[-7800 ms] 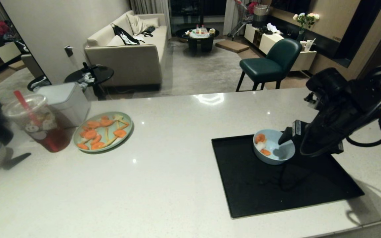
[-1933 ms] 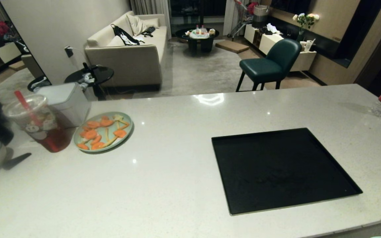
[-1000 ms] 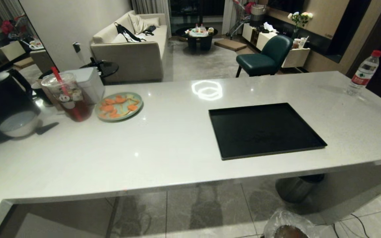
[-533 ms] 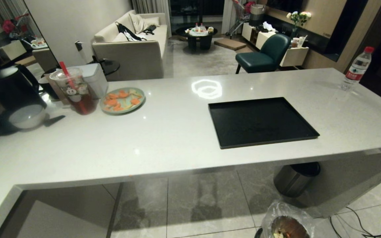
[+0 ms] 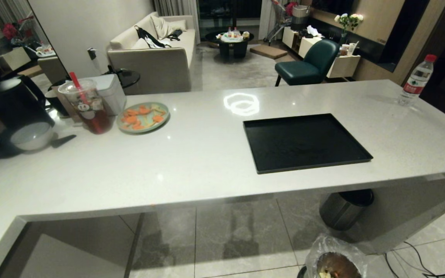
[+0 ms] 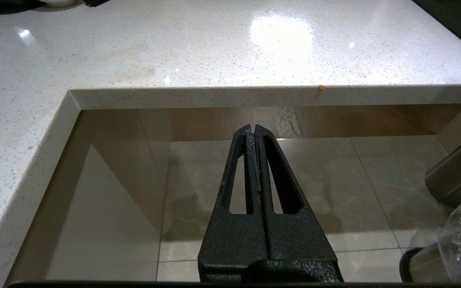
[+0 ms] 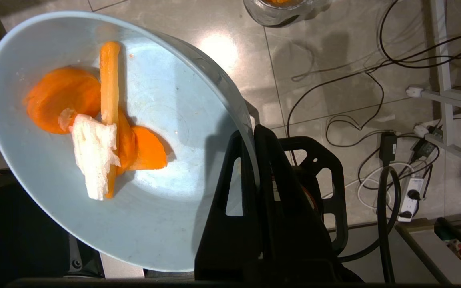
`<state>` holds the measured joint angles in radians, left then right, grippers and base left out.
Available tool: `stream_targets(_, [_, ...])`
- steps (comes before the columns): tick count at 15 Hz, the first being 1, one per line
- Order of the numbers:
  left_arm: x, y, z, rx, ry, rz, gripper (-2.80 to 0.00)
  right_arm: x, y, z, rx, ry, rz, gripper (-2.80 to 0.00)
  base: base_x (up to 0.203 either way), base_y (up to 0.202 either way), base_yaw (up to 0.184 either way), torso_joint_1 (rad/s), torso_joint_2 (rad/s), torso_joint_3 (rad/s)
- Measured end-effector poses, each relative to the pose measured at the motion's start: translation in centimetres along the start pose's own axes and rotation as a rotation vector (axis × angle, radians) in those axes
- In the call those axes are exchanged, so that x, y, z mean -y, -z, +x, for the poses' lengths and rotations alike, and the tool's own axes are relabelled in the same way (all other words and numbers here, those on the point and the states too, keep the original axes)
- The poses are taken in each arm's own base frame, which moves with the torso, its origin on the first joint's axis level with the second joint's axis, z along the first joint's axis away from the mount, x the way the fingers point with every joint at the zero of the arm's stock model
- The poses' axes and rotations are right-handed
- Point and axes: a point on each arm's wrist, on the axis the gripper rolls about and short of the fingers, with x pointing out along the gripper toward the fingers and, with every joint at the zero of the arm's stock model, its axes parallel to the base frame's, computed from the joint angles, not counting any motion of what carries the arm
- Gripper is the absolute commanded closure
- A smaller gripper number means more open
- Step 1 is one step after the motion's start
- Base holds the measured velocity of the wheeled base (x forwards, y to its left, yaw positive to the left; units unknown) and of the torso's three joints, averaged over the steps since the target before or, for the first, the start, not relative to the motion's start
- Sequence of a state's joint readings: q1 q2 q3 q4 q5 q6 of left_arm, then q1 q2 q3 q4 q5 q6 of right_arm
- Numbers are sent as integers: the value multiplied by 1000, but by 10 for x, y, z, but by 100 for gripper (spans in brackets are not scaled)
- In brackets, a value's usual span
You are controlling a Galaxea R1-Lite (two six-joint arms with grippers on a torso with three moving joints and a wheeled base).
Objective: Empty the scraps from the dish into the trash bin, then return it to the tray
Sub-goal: Move the bowl over the trash can
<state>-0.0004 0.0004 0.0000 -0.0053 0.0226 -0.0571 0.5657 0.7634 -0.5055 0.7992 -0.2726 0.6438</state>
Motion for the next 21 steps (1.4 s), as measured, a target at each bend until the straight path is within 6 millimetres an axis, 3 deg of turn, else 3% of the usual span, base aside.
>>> stream_targets(15, [0,0,0,0,0,0,0,3,4,-1,9,-11,6,0,0,0,0,-3,6,6])
stream_targets(21, [0,0,0,0,0,0,0,2,3,1,-1,-4,7,0,0,0,0,-133,375,230])
